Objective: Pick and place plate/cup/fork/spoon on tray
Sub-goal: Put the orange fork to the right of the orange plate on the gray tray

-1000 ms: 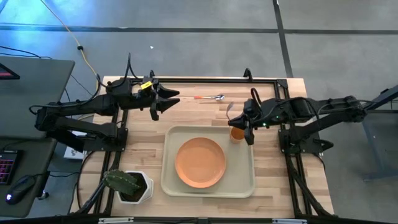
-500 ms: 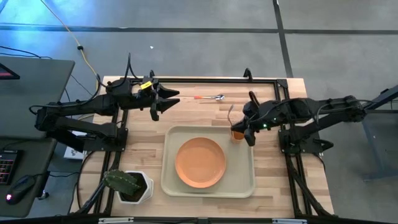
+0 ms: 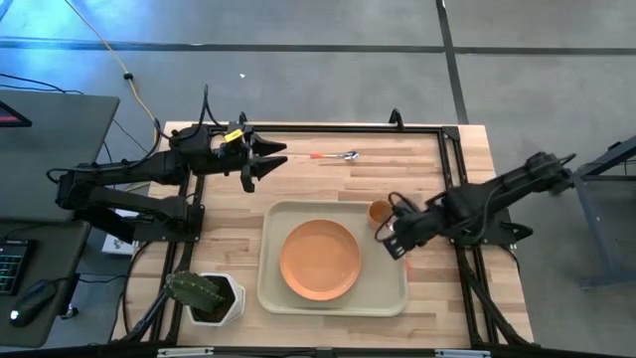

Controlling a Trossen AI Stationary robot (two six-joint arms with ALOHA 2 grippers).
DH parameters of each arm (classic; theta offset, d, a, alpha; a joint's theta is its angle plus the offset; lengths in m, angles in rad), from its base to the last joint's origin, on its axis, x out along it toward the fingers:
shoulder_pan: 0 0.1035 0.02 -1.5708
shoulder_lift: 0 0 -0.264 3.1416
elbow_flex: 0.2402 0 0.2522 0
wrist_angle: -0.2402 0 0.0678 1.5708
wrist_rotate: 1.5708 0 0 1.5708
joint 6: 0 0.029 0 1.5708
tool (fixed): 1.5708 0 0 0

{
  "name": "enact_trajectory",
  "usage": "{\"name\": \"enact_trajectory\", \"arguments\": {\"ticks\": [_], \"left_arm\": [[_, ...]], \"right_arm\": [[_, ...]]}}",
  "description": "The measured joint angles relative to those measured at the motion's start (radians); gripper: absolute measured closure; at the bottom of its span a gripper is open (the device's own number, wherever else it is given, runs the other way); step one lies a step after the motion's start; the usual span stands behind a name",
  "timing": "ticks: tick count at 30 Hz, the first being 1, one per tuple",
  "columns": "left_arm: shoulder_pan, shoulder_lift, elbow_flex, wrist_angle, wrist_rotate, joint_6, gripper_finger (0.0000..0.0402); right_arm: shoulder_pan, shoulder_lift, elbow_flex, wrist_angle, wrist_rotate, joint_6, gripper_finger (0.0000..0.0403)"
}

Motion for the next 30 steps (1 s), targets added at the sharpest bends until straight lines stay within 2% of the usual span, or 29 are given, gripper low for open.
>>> {"name": "enact_trajectory", "arguments": {"ticks": [10, 14, 18, 23, 26, 30], "left_arm": [[0.000, 0.000, 0.000, 0.000, -0.002, 0.000, 0.0202], [0.000, 0.000, 0.000, 0.000, -0.002, 0.015, 0.0202], [0.000, 0.000, 0.000, 0.000, -0.002, 0.041, 0.0202], [0.000, 0.000, 0.000, 0.009, -0.003, 0.051, 0.0202], [0.000, 0.000, 0.000, 0.008, -0.003, 0.051, 0.0202], [0.000, 0.000, 0.000, 0.009, -0.003, 0.051, 0.0202]], "right_arm": [[0.081, 0.173, -0.002, 0.044, -0.128, 0.095, 0.0403], [0.124, 0.170, -0.135, 0.278, -0.187, 0.195, 0.0403], [0.156, 0.105, -0.261, 0.430, -0.115, 0.402, 0.0403], [0.183, 0.075, -0.342, 0.464, 0.022, 0.634, 0.0403], [0.192, 0.077, -0.376, 0.546, 0.027, 0.691, 0.0403], [0.182, 0.091, -0.410, 0.560, 0.029, 0.698, 0.0403]]}}
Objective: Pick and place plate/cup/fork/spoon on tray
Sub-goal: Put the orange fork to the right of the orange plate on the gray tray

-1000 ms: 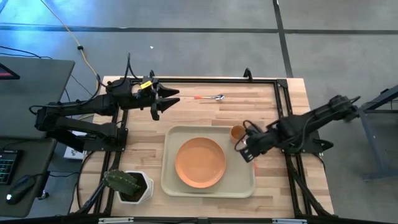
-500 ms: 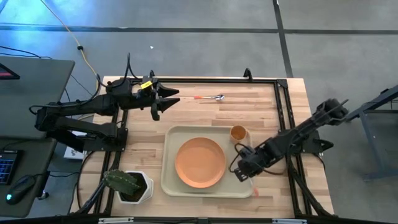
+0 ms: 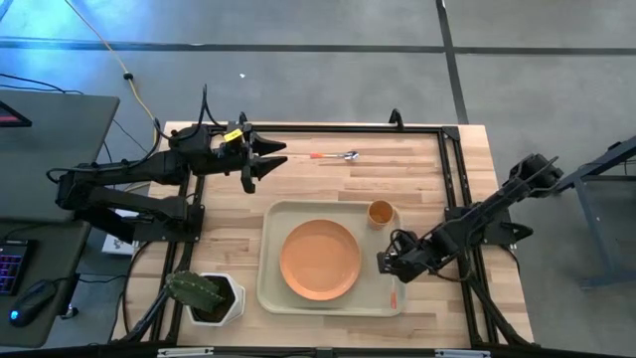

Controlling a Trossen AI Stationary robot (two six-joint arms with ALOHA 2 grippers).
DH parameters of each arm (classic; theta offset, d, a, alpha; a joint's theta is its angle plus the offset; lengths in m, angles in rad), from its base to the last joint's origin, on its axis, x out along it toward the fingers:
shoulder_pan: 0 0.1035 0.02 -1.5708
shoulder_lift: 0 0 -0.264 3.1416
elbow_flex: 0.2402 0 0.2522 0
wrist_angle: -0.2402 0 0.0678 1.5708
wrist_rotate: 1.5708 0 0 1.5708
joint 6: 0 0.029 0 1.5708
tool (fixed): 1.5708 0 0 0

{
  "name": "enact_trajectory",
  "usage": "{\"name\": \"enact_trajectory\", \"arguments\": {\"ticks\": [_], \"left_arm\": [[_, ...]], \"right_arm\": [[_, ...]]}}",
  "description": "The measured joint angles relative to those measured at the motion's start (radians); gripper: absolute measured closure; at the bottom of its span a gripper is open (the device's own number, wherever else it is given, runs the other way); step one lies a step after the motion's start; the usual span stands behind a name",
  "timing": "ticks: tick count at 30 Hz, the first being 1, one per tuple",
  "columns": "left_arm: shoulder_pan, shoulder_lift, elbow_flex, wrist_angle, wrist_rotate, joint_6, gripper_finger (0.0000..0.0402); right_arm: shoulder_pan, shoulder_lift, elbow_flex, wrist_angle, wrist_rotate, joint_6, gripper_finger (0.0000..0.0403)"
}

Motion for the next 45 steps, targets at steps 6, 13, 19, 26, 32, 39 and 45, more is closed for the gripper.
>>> {"name": "enact_trajectory", "arguments": {"ticks": [6, 13, 19, 26, 32, 39, 45], "left_arm": [[0.000, 0.000, 0.000, 0.002, 0.000, 0.001, 0.0202], [0.000, 0.000, 0.000, 0.003, 0.000, 0.001, 0.0202], [0.000, 0.000, 0.000, 0.003, 0.000, 0.001, 0.0202], [0.000, 0.000, 0.000, 0.003, 0.000, 0.001, 0.0202], [0.000, 0.000, 0.000, 0.003, 0.000, 0.000, 0.0202], [0.000, 0.000, 0.000, 0.003, 0.000, 0.001, 0.0202], [0.000, 0.000, 0.000, 0.003, 0.000, 0.000, 0.0202]], "right_arm": [[-0.051, 0.003, -0.042, 0.006, -0.002, -0.010, 0.0403], [-0.122, 0.014, -0.051, 0.008, -0.059, -0.112, 0.0403], [-0.140, 0.082, -0.051, 0.050, -0.129, -0.163, 0.0403], [-0.140, 0.103, -0.051, 0.054, -0.129, -0.124, 0.0403], [-0.140, 0.103, -0.051, 0.039, -0.132, -0.136, 0.0403], [-0.140, 0.103, -0.051, 0.033, -0.122, -0.140, 0.0385], [-0.140, 0.103, -0.051, 0.029, -0.120, -0.140, 0.0369]]}}
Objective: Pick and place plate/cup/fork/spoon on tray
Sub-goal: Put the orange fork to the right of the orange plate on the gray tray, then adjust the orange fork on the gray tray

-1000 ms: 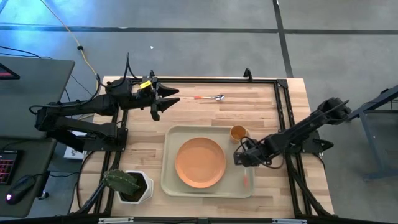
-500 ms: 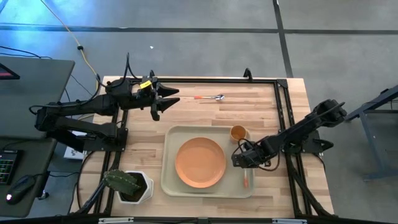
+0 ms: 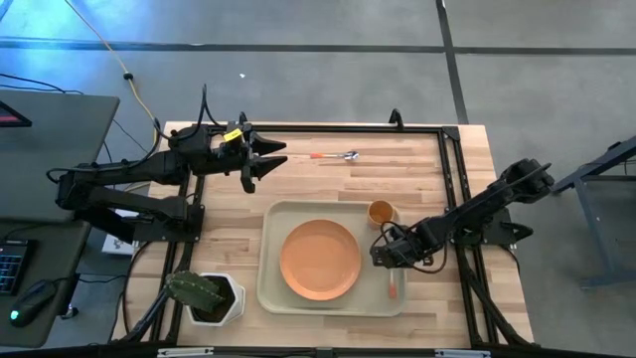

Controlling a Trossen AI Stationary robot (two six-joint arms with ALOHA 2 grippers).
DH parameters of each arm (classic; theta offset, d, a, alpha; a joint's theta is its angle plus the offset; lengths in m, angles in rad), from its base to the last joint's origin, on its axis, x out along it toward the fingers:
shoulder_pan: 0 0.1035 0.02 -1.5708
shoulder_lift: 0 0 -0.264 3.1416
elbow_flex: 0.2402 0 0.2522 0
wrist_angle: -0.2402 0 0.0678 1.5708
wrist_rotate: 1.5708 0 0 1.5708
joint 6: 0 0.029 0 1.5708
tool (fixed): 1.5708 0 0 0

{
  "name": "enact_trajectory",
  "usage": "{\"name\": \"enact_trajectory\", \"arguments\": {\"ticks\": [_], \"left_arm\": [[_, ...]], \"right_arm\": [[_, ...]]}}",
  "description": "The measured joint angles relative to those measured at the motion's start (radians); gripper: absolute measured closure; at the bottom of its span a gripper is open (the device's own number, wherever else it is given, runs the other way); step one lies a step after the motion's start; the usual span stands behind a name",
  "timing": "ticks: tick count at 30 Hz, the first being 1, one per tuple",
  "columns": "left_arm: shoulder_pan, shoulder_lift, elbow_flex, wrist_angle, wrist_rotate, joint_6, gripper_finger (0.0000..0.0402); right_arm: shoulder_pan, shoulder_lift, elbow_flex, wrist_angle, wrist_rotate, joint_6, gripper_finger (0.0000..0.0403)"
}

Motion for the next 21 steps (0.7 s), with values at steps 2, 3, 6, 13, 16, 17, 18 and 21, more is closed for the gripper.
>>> {"name": "enact_trajectory", "arguments": {"ticks": [2, 3, 6, 13, 16, 17, 18, 21], "left_arm": [[0.000, 0.000, 0.000, 0.000, 0.000, 0.000, 0.0202], [0.000, 0.000, 0.000, 0.000, 0.000, 0.000, 0.0202], [0.000, 0.000, 0.000, 0.000, 0.000, 0.000, 0.0202], [0.000, 0.000, 0.000, 0.000, 0.000, 0.000, 0.0202], [0.000, 0.000, 0.000, -0.001, 0.000, 0.000, 0.0202], [0.000, 0.000, 0.000, -0.002, 0.000, 0.000, 0.0202], [0.000, 0.000, 0.000, -0.003, 0.000, 0.000, 0.0202], [0.000, 0.000, 0.000, -0.002, 0.000, 0.000, 0.0202]], "right_arm": [[0.000, 0.000, 0.000, -0.005, 0.002, -0.002, 0.0364], [0.000, 0.000, 0.000, -0.006, 0.002, -0.005, 0.0363], [0.000, 0.000, 0.000, -0.008, 0.002, -0.007, 0.0358], [0.000, -0.009, 0.001, 0.000, -0.017, -0.023, 0.0346], [0.001, -0.046, 0.001, -0.006, 0.005, -0.026, 0.0333], [0.002, -0.069, 0.001, -0.006, 0.020, -0.027, 0.0328], [0.005, -0.096, 0.001, -0.008, 0.038, -0.036, 0.0322], [0.030, -0.199, 0.007, -0.012, 0.092, -0.070, 0.0305]]}}
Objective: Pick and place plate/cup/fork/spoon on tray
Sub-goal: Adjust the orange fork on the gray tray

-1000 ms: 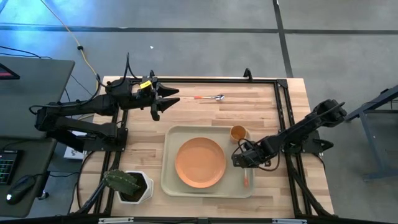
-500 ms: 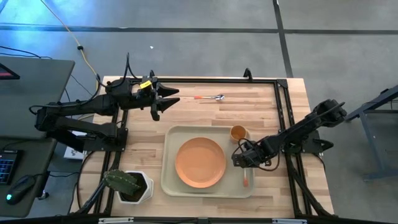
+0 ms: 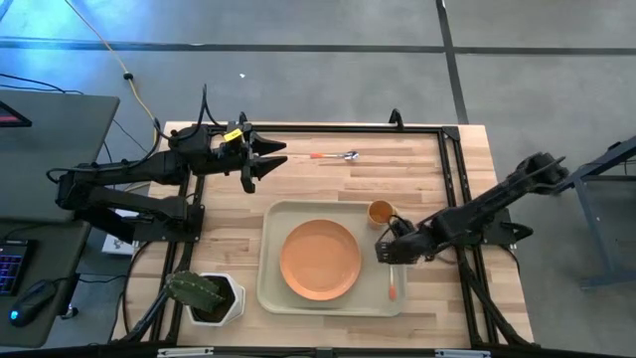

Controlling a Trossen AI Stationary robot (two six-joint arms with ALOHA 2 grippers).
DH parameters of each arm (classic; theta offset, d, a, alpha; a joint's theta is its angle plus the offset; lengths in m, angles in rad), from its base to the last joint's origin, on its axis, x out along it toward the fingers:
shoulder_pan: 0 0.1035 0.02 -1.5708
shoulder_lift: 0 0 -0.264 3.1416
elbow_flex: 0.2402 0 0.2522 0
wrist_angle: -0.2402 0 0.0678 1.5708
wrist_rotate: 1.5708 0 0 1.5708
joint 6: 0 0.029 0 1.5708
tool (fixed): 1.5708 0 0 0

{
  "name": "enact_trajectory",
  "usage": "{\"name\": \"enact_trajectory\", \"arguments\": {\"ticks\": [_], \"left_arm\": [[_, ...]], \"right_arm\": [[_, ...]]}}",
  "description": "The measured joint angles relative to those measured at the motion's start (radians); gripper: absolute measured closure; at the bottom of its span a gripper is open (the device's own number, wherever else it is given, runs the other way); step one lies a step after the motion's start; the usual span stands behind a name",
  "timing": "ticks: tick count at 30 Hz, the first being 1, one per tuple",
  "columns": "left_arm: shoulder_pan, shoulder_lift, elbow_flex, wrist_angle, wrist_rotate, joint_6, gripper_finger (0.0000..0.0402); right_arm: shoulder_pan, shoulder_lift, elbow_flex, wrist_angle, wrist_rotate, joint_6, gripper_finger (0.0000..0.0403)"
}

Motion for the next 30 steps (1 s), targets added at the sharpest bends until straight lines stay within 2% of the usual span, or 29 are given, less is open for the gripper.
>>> {"name": "enact_trajectory", "arguments": {"ticks": [3, 5, 8, 11, 14, 20, 26, 30], "left_arm": [[0.000, 0.000, 0.000, 0.005, 0.000, 0.000, 0.0202], [0.000, 0.000, 0.000, 0.004, 0.000, 0.000, 0.0202], [0.000, 0.000, 0.000, 0.004, 0.000, 0.000, 0.0202], [0.000, 0.000, 0.000, 0.004, 0.000, -0.012, 0.0202], [0.000, 0.000, 0.000, 0.004, 0.000, -0.035, 0.0202], [0.000, 0.000, 0.000, 0.001, 0.000, 0.000, 0.0202], [0.000, 0.000, 0.000, 0.006, 0.002, -0.033, 0.0202], [0.000, 0.000, 0.000, 0.005, 0.036, -0.084, 0.0202]], "right_arm": [[0.033, -0.119, 0.016, 0.009, 0.131, -0.077, 0.0290], [0.042, -0.195, 0.024, 0.050, 0.283, -0.188, 0.0285], [0.040, -0.296, 0.029, 0.170, 0.510, -0.430, 0.0284], [0.020, -0.366, 0.030, 0.303, 0.626, -0.720, 0.0286], [-0.020, -0.402, 0.030, 0.395, 0.627, -0.929, 0.0286], [-0.087, -0.397, 0.030, 0.446, 0.613, -1.092, 0.0286], [-0.129, -0.355, 0.030, 0.458, 0.608, -1.104, 0.0286], [-0.133, -0.328, 0.029, 0.459, 0.563, -1.076, 0.0286]]}}
